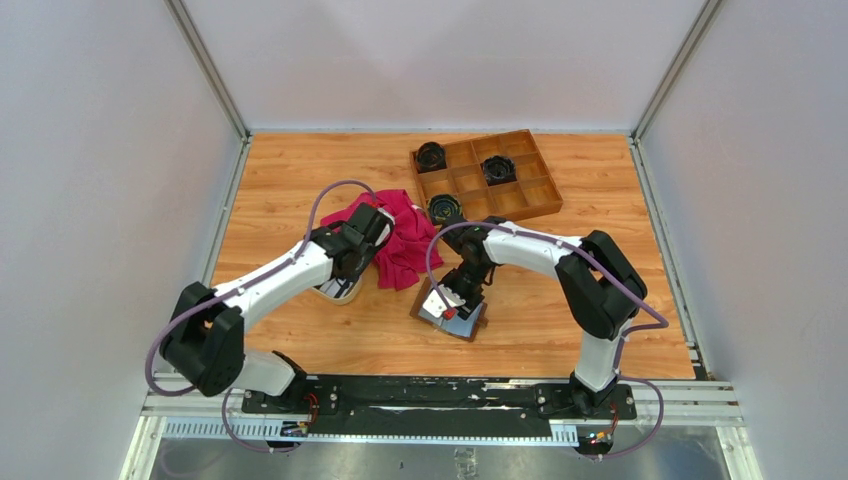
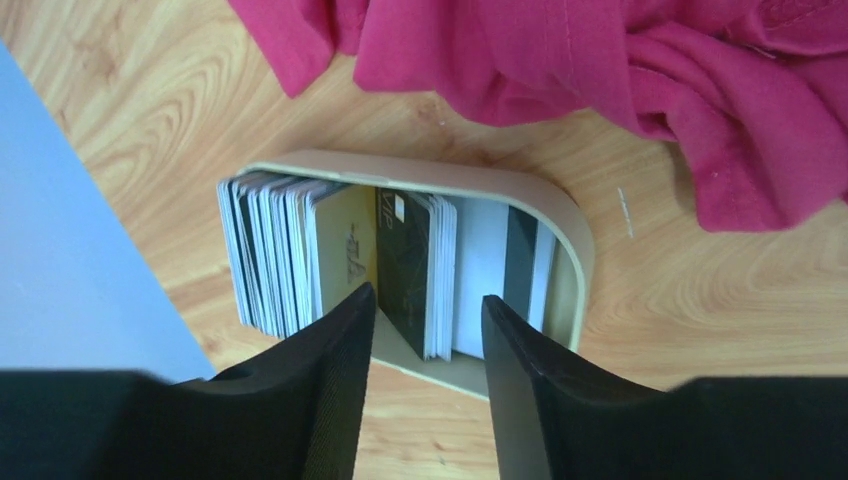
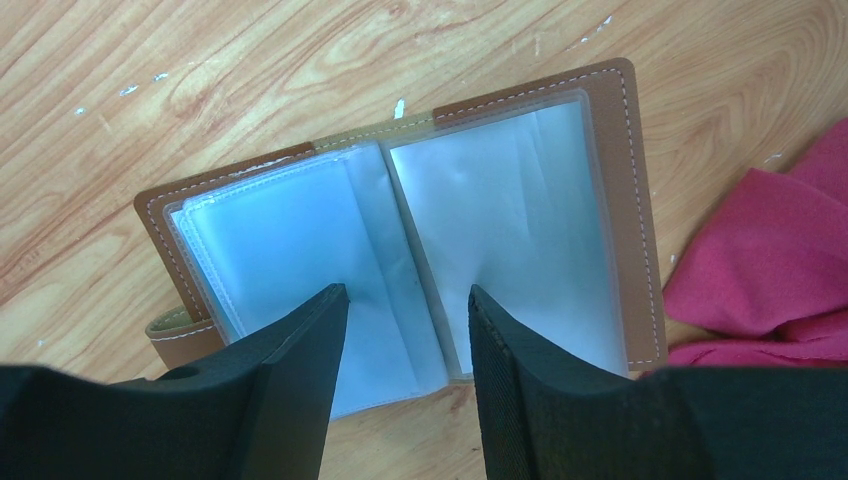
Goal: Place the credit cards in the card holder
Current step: Pick up the credit card from the storage box.
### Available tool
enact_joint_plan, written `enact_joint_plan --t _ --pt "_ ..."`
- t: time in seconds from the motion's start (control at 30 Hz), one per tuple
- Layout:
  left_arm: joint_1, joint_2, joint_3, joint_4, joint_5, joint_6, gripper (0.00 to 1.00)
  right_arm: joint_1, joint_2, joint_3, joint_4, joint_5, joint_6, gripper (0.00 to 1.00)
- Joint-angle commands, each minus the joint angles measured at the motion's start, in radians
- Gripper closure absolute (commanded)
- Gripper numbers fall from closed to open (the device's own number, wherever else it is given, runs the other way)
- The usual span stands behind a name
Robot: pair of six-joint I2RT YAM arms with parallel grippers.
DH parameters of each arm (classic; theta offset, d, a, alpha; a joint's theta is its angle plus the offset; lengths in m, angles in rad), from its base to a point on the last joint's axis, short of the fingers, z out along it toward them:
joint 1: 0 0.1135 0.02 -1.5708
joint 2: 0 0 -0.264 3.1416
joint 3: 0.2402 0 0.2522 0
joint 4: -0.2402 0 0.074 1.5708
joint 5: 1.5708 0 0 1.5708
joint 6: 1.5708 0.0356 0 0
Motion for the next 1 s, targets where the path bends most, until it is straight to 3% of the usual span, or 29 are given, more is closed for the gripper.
enact_joint_plan --t 0.0,0.13,0.6,0.83,0.97 --pt "0.052 0.106 0.047 -0.016 0.006 0.004 0.48 0.012 0.050 -0.008 -0.020 0.050 -0.013 0.48" --pt "0.128 0.145 0.074 -0.040 0.138 0.017 0.37 0.014 0.048 -0.008 -0.021 0.049 -0.014 0.48" --pt "0.201 0.131 0.065 -0.040 0.241 0.035 0.38 0.017 0.044 -0.005 -0.025 0.047 -0.016 0.49" --pt "0.258 0.038 0.030 -0.018 0.296 0.053 0.12 0.020 0.046 -0.004 -0.026 0.046 -0.016 0.49" --pt "0.267 0.039 0.019 -0.009 0.325 0.057 0.11 0.019 0.049 -0.004 -0.027 0.047 -0.016 0.49"
